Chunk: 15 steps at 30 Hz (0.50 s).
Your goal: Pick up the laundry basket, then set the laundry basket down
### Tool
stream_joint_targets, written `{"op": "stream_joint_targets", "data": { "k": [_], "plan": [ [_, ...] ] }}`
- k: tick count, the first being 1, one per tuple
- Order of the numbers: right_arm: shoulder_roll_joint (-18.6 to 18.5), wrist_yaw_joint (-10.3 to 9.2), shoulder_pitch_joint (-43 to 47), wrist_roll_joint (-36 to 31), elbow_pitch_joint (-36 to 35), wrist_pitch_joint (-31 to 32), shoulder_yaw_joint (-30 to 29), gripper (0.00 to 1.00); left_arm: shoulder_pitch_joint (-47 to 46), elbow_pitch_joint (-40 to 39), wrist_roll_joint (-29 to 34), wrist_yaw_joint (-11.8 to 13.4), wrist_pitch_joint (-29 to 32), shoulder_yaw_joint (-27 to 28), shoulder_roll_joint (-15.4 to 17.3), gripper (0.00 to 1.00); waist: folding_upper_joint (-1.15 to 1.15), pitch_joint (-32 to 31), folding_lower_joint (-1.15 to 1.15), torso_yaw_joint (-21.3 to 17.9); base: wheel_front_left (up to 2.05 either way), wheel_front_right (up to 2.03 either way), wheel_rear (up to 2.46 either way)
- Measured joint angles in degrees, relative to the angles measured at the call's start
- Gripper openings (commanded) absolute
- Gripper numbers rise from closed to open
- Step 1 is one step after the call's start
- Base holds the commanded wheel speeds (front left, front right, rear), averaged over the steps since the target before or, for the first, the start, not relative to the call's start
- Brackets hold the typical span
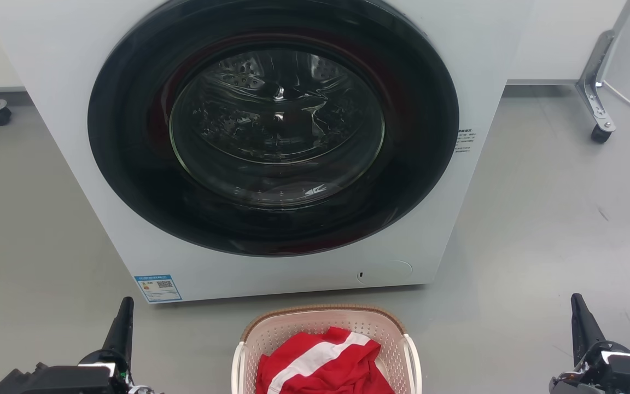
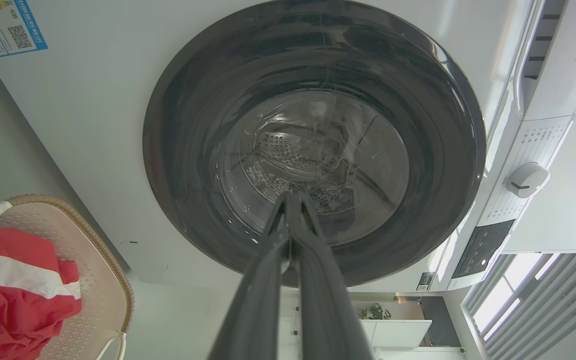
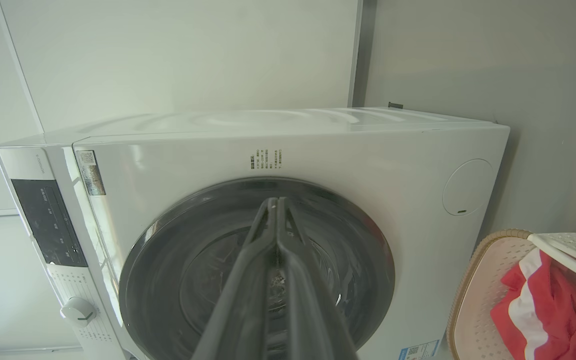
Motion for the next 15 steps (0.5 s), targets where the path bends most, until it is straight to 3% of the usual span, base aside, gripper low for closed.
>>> {"op": "stream_joint_targets", "data": {
  "k": [15],
  "plan": [
    [0.0,0.0,0.0,0.0,0.0,0.0,0.0,0.0,0.0,0.0,0.0,0.0,0.0,0.0,0.0,0.0,0.0,0.0,0.0,0.0,0.0,0.0,0.0]
  ]
}}
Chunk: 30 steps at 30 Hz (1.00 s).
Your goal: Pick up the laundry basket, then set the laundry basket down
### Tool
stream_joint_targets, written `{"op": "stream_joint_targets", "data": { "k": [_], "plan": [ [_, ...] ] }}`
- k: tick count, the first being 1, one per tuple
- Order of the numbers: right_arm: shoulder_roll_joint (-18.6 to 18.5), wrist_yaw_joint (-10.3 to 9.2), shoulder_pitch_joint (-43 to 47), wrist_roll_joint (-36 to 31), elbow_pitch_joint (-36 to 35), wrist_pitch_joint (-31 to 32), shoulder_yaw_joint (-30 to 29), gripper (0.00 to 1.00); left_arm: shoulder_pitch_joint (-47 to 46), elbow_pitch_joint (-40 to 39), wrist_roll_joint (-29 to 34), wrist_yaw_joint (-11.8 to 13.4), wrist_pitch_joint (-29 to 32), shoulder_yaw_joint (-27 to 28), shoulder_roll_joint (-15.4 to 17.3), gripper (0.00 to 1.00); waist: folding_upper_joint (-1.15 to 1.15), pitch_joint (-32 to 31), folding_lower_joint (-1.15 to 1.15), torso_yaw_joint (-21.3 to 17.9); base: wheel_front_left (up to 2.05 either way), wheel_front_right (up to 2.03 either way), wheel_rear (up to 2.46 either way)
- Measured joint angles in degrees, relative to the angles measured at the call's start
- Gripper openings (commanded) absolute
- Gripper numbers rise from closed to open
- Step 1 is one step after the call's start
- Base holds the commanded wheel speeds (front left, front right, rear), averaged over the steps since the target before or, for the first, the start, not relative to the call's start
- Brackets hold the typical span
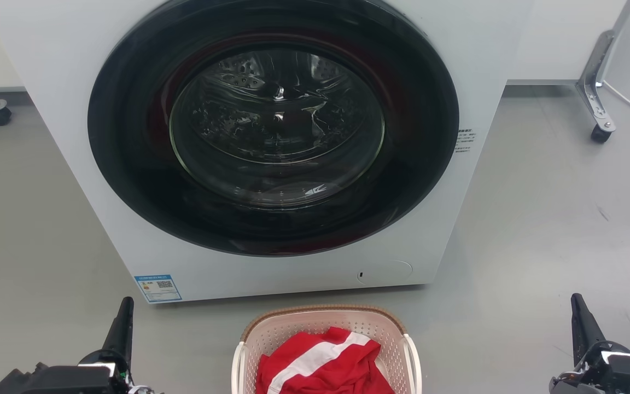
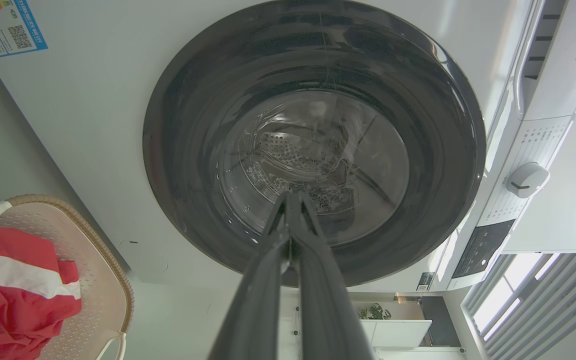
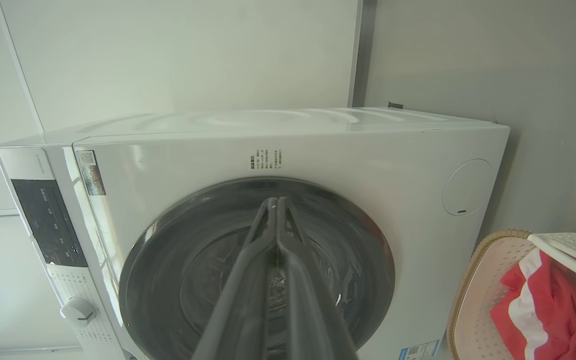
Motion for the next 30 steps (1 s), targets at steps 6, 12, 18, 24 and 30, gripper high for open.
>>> {"op": "stream_joint_targets", "data": {
  "k": [6,12,18,24,30],
  "plan": [
    [0.0,0.01,0.0,0.0,0.0,0.0,0.0,0.0,0.0,0.0,-0.01,0.0,0.0,0.0,0.0,0.0,0.0,0.0,0.0,0.0,0.0,0.0,0.0],
    [0.0,0.01,0.0,0.0,0.0,0.0,0.0,0.0,0.0,0.0,0.0,0.0,0.0,0.0,0.0,0.0,0.0,0.0,0.0,0.0,0.0,0.0,0.0],
    [0.0,0.0,0.0,0.0,0.0,0.0,0.0,0.0,0.0,0.0,0.0,0.0,0.0,0.0,0.0,0.0,0.0,0.0,0.0,0.0,0.0,0.0,0.0],
    [0.78,-0.07,2.21,-0.01,2.75,-0.01,0.33,1.0,2.56,2.69,0.0,0.05,-0.01,-0.25,-0.59,1.0,0.0,0.0,0.0,0.0,0.0,0.0,0.0],
    [0.94,-0.08,2.85,-0.02,2.91,-1.2,1.93,1.0,3.33,2.5,0.14,0.08,-1.07,-1.55,-0.65,1.0,0.0,0.01,0.0,0.01,0.0,0.0,0.0]
  ]
}}
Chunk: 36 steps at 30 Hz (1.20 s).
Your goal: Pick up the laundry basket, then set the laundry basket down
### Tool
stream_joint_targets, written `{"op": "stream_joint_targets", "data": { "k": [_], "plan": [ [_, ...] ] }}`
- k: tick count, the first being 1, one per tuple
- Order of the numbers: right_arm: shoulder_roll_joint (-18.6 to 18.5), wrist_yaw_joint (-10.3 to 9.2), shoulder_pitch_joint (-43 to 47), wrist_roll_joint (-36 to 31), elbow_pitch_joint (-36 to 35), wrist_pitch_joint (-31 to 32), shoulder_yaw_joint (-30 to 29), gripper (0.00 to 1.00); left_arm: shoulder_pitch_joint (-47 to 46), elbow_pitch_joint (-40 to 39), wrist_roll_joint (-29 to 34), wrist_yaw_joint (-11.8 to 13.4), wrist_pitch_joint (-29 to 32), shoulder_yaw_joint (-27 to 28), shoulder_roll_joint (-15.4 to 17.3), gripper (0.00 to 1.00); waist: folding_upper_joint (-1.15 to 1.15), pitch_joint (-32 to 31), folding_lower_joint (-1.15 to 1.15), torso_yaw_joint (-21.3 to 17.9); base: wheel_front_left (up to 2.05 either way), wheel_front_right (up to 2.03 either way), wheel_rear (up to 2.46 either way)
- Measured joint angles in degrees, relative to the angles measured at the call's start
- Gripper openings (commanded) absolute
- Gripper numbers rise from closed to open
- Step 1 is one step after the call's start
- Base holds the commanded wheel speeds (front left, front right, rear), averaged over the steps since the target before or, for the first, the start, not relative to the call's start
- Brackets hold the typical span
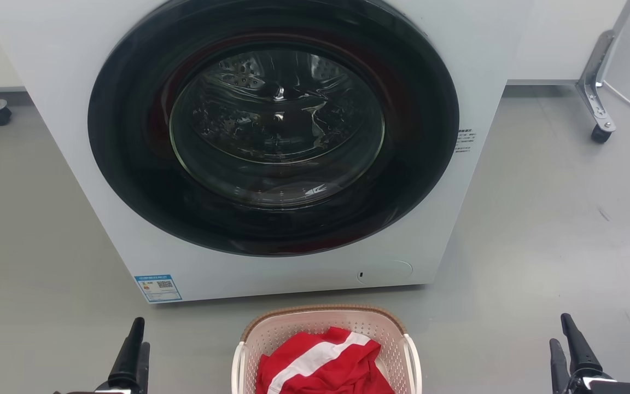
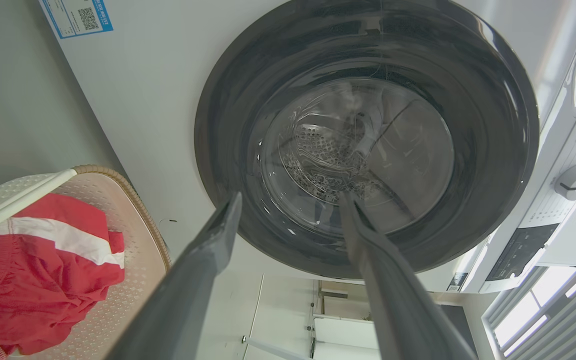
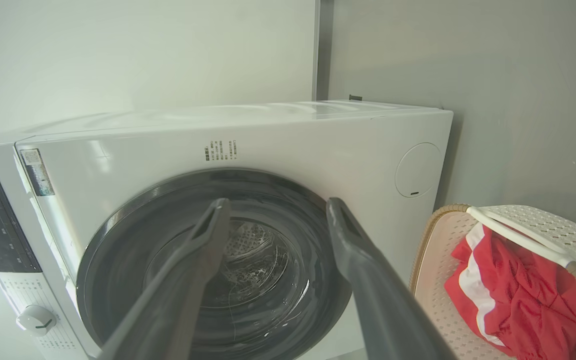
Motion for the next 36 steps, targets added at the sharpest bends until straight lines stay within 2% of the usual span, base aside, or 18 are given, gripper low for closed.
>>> {"op": "stream_joint_targets", "data": {
  "k": [7,15,36],
  "plan": [
    [0.0,-0.07,0.0,-1.51,-0.32,-1.38,1.01,1.0,0.02,-0.98,2.86,0.0,-1.58,-1.1,0.01,1.0,0.0,0.09,0.0,-0.01,0.0,0.0,0.0],
    [-0.01,-1.67,0.0,-8.04,-1.63,-3.04,2.5,1.0,0.08,-2.77,8.09,1.03,-3.13,-2.07,0.03,1.0,0.0,0.29,0.0,-0.04,0.0,0.0,0.0],
    [-0.44,-5.48,-0.3,-29.6,-4.39,-7.48,9.44,1.0,0.35,-7.06,31.2,4.68,-7.61,-7.12,1.51,1.0,0.0,1.34,0.0,-0.1,0.0,0.0,0.0]
  ]
}}
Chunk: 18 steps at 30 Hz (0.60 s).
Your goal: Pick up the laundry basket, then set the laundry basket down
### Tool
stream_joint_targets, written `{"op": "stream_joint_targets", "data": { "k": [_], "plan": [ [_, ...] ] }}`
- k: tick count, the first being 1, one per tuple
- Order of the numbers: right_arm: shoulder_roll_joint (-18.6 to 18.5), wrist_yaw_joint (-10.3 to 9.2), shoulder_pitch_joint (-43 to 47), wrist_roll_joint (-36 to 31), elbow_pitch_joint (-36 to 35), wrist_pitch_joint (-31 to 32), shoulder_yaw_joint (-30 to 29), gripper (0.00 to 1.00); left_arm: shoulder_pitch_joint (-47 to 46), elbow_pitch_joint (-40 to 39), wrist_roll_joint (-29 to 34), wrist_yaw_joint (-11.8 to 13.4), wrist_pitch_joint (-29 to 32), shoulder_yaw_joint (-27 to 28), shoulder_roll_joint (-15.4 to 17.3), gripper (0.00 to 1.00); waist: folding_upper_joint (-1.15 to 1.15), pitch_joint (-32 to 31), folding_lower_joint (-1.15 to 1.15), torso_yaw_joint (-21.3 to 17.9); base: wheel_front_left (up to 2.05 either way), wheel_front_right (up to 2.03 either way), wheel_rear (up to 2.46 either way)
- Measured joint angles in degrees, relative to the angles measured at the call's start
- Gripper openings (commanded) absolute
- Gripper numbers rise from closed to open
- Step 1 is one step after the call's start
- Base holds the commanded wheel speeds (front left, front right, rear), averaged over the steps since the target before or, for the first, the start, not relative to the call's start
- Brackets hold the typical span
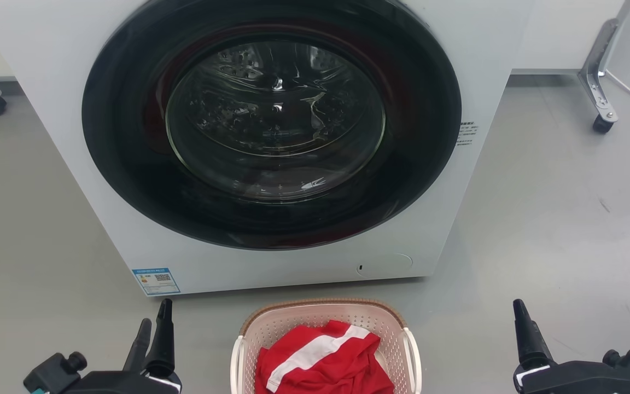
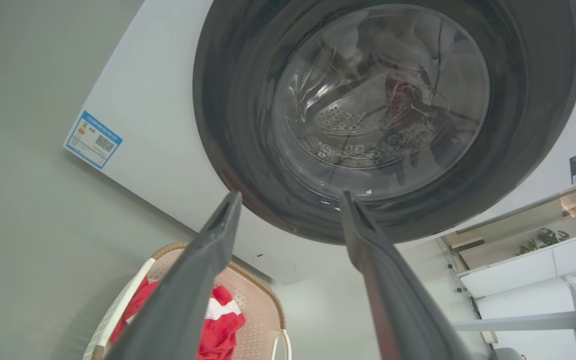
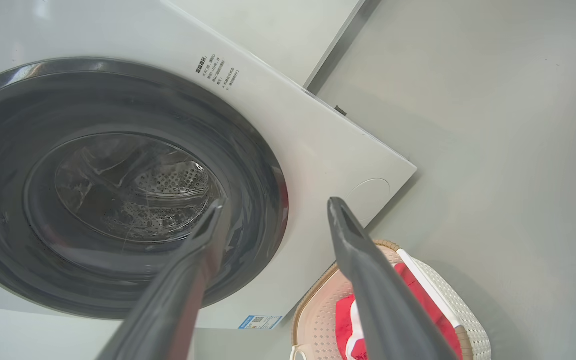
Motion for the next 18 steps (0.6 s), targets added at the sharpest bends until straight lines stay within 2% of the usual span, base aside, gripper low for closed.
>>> {"op": "stream_joint_targets", "data": {
  "k": [18],
  "plan": [
    [-0.4,-2.58,0.0,-16.19,-2.08,-3.85,3.35,1.0,1.43,-2.7,19.3,2.98,-3.65,-3.92,1.79,1.0,0.0,1.08,0.0,-0.13,0.0,0.0,0.0]
  ]
}}
